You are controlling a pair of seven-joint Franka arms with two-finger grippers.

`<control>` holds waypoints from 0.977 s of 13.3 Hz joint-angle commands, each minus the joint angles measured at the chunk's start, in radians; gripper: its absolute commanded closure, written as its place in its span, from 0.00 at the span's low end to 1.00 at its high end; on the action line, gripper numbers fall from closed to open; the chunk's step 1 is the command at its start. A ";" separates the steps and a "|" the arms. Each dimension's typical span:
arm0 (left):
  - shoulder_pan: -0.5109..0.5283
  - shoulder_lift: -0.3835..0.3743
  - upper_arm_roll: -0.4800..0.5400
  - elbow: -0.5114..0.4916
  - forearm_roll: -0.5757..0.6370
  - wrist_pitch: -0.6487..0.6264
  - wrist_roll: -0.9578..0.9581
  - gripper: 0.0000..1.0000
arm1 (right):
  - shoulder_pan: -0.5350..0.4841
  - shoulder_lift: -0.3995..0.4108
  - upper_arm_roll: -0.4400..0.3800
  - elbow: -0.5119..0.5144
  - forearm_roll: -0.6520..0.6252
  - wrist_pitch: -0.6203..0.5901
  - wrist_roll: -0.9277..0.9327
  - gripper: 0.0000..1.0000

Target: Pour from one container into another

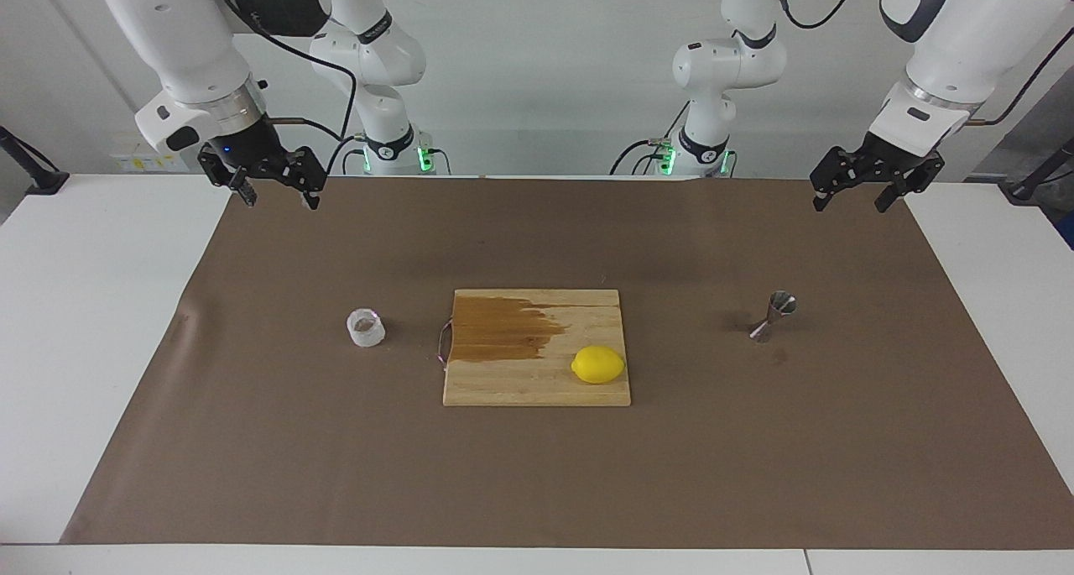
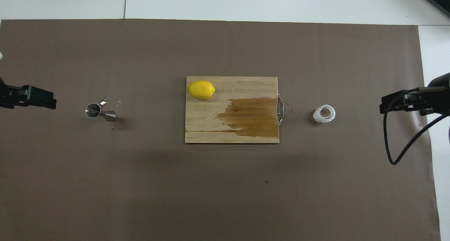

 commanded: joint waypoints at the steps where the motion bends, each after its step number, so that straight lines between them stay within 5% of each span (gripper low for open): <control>1: 0.003 -0.014 0.002 -0.019 -0.009 0.004 -0.002 0.00 | -0.014 -0.001 0.007 0.003 0.028 0.001 0.016 0.00; 8: -0.009 -0.034 -0.001 -0.040 -0.011 -0.009 -0.086 0.00 | -0.014 -0.001 0.007 0.003 0.028 0.001 0.016 0.00; 13: -0.006 -0.068 -0.006 -0.138 -0.015 0.105 -0.155 0.00 | -0.014 -0.001 0.007 0.003 0.028 0.001 0.016 0.00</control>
